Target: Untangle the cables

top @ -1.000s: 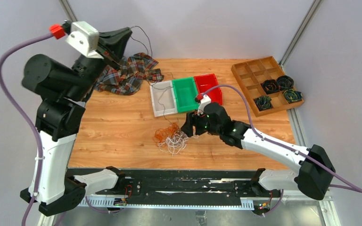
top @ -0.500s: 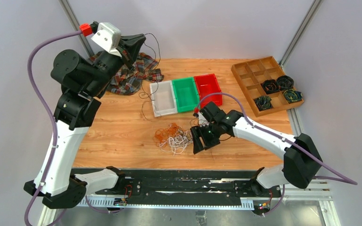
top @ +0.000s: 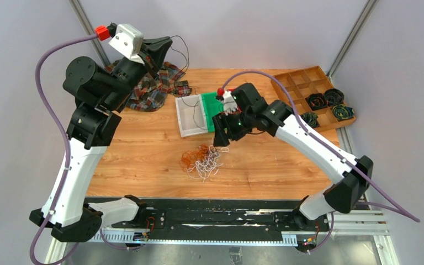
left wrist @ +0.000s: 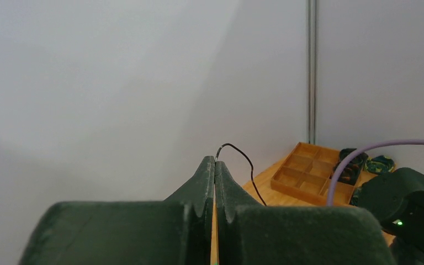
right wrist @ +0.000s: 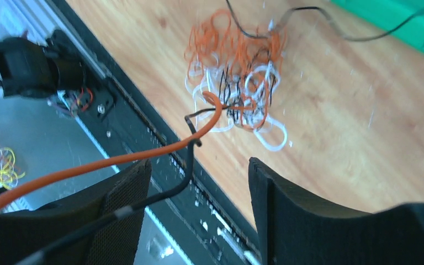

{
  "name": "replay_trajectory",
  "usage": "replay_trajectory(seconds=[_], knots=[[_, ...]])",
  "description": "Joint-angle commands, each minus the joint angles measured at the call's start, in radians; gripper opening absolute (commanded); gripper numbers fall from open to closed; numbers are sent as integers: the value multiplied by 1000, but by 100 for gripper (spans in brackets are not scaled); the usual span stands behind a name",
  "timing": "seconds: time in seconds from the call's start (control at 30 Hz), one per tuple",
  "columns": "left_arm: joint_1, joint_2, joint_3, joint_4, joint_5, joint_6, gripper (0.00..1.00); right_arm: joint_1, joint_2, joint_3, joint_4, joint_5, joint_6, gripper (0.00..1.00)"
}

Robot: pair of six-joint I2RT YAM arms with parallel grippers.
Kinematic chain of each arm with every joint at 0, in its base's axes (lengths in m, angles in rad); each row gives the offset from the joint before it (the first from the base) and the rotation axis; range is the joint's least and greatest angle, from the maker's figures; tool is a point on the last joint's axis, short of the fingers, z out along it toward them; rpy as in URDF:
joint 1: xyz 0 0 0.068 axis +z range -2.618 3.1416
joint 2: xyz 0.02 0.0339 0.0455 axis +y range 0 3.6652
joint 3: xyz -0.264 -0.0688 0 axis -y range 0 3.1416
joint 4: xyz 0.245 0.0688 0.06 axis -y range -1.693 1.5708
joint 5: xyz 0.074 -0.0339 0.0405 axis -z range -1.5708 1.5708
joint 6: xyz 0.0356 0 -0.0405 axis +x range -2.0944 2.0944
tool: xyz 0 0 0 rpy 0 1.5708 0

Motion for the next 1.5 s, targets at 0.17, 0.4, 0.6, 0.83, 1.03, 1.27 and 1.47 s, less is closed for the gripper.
replay_trajectory(seconds=[0.17, 0.4, 0.6, 0.83, 1.03, 1.27, 1.47], knots=[[-5, 40, 91, 42, -8, -21, 0, -28, 60, -61, 96, -55, 49, 65], [-5, 50, 112, 37, -24, 3, 0, -19, -71, -525, 211, -332, 216, 69], [-6, 54, 129, -1, -20, -1, 1, -1, -125, -453, -42, -287, 109, 72], [-5, 53, 137, -31, -4, 14, 0, 5, -83, -170, -380, 42, -23, 74], [-5, 71, 164, -49, -1, 16, 0, 4, -104, -148, -362, 187, 6, 76], [-5, 85, 210, -67, 2, 37, 0, 24, -76, -299, -251, -174, 25, 79], [-5, 80, 180, -49, 24, 39, 0, 18, -143, -385, -258, 121, 58, 79]])
